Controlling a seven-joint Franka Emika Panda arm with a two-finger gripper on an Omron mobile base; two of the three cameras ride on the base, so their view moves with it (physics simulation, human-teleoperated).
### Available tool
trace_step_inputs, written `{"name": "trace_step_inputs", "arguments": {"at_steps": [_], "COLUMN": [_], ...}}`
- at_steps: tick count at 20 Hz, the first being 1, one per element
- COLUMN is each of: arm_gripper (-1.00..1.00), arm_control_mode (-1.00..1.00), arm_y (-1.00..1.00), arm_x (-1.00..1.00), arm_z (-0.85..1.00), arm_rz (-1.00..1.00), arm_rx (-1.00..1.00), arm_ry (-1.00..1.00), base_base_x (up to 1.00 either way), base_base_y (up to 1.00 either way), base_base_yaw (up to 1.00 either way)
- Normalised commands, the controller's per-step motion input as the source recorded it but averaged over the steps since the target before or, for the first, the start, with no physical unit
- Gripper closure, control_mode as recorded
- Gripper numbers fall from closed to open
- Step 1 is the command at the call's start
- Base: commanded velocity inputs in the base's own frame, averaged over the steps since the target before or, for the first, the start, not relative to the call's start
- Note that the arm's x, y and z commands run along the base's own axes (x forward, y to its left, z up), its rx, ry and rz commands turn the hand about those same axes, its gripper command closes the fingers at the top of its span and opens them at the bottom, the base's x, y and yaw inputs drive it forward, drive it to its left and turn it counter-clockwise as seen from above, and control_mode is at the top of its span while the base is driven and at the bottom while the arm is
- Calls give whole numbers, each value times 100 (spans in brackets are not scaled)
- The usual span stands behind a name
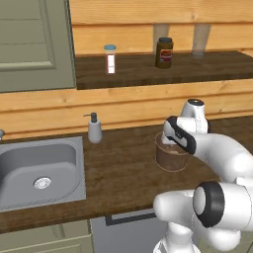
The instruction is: Open the cabinet, pick up the bread from the cabinet and place it in the basket. Then move the basket to the dining counter.
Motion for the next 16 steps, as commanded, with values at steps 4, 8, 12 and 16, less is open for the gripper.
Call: {"name": "trace_step_inputs", "arguments": {"at_steps": [4,8,12,16], "arm_gripper": [-100,-100,-100,-100], "arm_control_mode": [-100,-100,-100,-100], "arm_y": [-58,-69,-14,0], "arm_x": [-43,-11,22,42], "arm_z": [6,-2,0,0], "arm_rz": [-30,-33,-10,-9], "arm_rx": [3,10,10,3], "arm_ry": [6,14,12,4], "base_base_x": [0,0,0,0], "base_base_y": [0,0,0,0], "base_base_yaw": [0,0,0,0]}}
